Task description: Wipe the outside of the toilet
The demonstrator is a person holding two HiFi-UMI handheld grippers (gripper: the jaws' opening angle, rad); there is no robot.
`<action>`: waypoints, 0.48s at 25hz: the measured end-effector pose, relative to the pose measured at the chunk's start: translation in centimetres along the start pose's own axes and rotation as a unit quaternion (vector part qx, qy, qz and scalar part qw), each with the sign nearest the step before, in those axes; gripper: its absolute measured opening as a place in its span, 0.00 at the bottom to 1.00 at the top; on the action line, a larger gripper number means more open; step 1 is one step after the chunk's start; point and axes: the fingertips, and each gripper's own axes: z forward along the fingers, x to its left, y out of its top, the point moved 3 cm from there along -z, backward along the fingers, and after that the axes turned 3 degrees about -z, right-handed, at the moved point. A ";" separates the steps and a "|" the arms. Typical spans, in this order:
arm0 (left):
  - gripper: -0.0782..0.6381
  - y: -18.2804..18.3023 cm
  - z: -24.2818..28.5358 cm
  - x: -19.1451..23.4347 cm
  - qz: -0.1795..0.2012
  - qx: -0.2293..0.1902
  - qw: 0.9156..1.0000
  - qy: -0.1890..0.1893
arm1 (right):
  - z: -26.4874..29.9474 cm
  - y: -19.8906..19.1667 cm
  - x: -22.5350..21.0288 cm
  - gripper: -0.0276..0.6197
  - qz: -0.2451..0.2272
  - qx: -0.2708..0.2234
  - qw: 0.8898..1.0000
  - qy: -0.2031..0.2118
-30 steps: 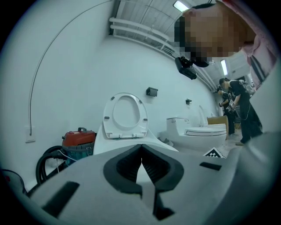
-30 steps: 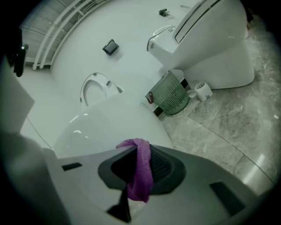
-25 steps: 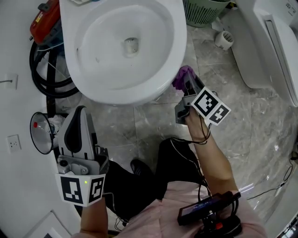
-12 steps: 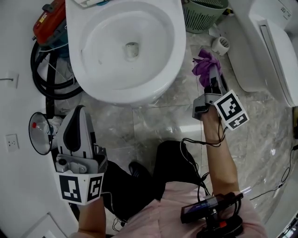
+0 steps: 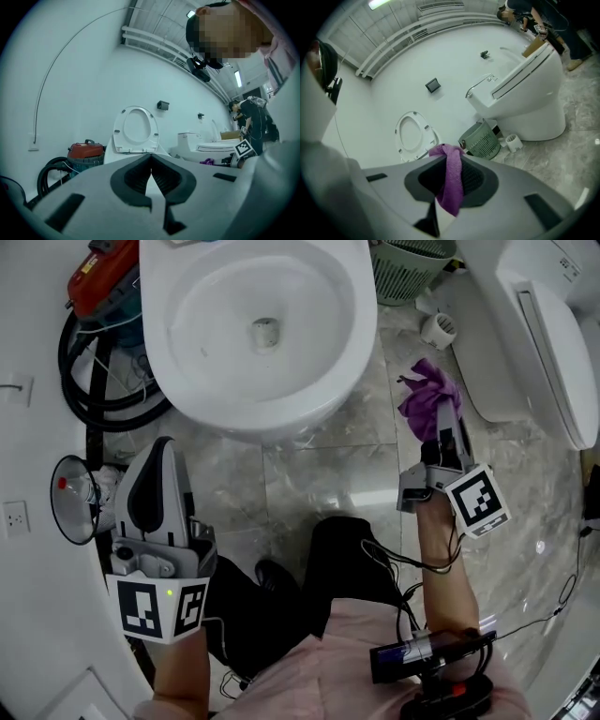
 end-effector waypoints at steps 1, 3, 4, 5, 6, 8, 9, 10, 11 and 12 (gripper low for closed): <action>0.12 0.0 -0.1 0.0 -0.002 0.000 1.000 -0.001 | -0.4 -0.6 0.3 0.14 0.003 0.006 1.000 0.006; 0.12 -0.1 -0.4 0.2 -0.004 -0.001 1.000 -0.002 | -1.3 -2.1 0.9 0.14 0.011 0.024 1.000 0.014; 0.12 -0.1 -0.5 0.4 -0.004 -0.001 1.000 -0.001 | -1.8 -3.0 1.1 0.14 0.014 0.035 0.999 0.014; 0.12 0.0 -0.6 0.6 -0.004 -0.001 1.000 0.000 | -2.4 -3.9 1.3 0.14 0.017 0.047 0.999 0.013; 0.12 0.0 -0.7 0.8 -0.004 -0.002 1.000 0.001 | -3.0 -4.8 1.5 0.14 0.021 0.061 0.998 0.013; 0.12 0.0 -0.8 1.1 -0.005 -0.004 1.000 0.002 | -4.4 -6.7 1.8 0.14 0.033 0.090 0.995 0.012; 0.12 0.0 -0.9 1.2 -0.005 -0.005 1.000 0.002 | -5.1 -7.9 2.0 0.14 0.039 0.106 0.994 0.014; 0.12 -0.1 -0.9 1.3 -0.006 -0.006 1.000 0.002 | -5.8 -9.1 2.3 0.14 0.044 0.123 0.991 0.016; 0.12 -0.2 -1.0 1.4 -0.007 -0.007 1.000 0.001 | -6.5 -10.5 2.6 0.14 0.047 0.144 0.988 0.018; 0.12 -0.3 -1.2 1.6 -0.009 -0.008 1.000 0.001 | -7.0 -11.9 3.2 0.14 0.048 0.167 0.985 0.021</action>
